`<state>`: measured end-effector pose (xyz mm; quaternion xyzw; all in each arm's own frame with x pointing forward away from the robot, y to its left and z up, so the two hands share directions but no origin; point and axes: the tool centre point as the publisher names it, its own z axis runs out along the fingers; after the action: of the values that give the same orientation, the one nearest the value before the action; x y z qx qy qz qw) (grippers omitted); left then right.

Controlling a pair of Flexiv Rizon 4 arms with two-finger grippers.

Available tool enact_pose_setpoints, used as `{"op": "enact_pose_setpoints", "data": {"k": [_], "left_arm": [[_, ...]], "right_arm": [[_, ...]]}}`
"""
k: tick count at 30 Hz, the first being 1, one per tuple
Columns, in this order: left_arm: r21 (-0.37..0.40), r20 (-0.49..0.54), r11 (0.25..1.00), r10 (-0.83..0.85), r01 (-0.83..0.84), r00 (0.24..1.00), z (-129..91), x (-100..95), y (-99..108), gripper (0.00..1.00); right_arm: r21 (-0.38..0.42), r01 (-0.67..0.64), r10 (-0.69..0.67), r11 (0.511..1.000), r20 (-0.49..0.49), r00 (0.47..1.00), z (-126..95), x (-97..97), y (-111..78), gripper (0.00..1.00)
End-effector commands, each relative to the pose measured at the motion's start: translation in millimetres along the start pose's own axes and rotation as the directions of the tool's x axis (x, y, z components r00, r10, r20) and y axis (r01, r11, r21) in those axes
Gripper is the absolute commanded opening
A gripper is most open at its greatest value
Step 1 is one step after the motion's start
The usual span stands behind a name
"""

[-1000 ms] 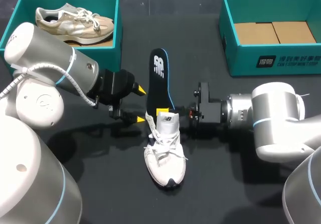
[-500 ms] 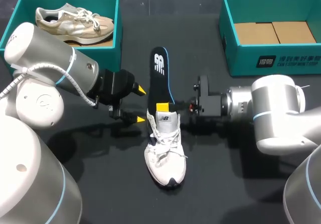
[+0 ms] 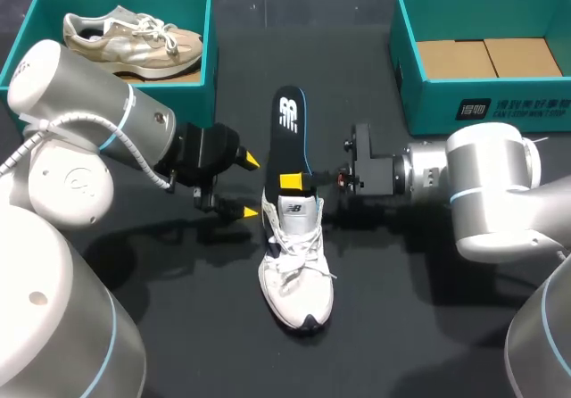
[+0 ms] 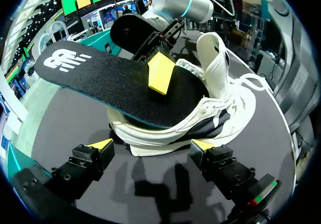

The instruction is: Take the shoe out of the shoebox, open the shoe tongue, remove and reinsert the insole, then place the shoe into the shoebox

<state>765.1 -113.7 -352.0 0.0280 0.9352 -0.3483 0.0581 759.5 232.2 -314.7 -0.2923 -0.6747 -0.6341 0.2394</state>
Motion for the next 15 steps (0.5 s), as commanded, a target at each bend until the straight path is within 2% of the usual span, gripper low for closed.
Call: {"op": "enact_pose_setpoints", "data": {"k": [1,15], "left_arm": [[0.000,0.000,1.000,0.001,-0.001,1.000,-0.2,0.4,0.1,1.00],[0.000,0.000,1.000,0.001,-0.001,1.000,-0.2,0.4,0.1,1.00]], "right_arm": [[0.001,-0.008,0.008,1.000,-0.021,1.000,1.0,-4.5,-4.0,0.00],[-0.030,-0.062,0.060,0.998,-0.075,0.995,-2.0,-0.4,-44.3,0.00]]}}
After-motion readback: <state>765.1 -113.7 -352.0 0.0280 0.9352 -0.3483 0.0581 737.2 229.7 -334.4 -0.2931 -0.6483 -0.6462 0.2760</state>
